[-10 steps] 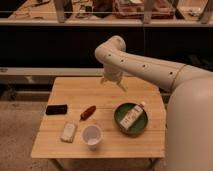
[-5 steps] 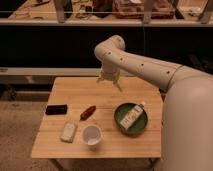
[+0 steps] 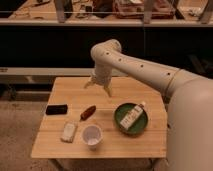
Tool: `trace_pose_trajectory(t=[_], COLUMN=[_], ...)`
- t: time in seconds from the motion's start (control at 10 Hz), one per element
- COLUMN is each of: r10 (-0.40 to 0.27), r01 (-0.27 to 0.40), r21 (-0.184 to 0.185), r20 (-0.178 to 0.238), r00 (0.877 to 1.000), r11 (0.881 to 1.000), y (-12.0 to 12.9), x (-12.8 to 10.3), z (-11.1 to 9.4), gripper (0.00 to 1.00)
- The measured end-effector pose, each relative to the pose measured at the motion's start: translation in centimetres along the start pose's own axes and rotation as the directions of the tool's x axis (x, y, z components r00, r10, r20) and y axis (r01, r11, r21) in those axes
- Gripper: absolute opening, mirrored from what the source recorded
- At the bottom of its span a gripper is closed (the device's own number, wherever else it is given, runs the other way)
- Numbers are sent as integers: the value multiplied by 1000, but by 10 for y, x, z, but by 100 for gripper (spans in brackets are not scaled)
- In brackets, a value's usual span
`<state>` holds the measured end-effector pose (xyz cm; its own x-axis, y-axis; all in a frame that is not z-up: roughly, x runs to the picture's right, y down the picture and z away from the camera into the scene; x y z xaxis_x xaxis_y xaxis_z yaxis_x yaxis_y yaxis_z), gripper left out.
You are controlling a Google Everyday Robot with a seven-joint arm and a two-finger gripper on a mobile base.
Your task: Move the arm in a circular motion
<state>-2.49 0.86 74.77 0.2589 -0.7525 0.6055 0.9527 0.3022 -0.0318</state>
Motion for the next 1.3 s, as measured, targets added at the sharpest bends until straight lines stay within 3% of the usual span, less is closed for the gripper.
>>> trace_pose_trajectory(t=[0.4,0.6,0.7,0.9,1.2,1.3], r10=[-115,-87,-32,62,189,246], r01=[110,74,9,-102,-248,-306], r21=[-132,-168,-180,-189,-153,-120], r20=[-29,-73,-126,-210,-324,-360], r00=[993,994,991,976,927,900], r11=[985,983,984,977,957,944], y=[57,86,110,146,189,201], x=[-70,-94,-93,-74,-11,20], z=[-33,-56,-75,-96,-105,-107], gripper=[80,80,80,80,80,80])
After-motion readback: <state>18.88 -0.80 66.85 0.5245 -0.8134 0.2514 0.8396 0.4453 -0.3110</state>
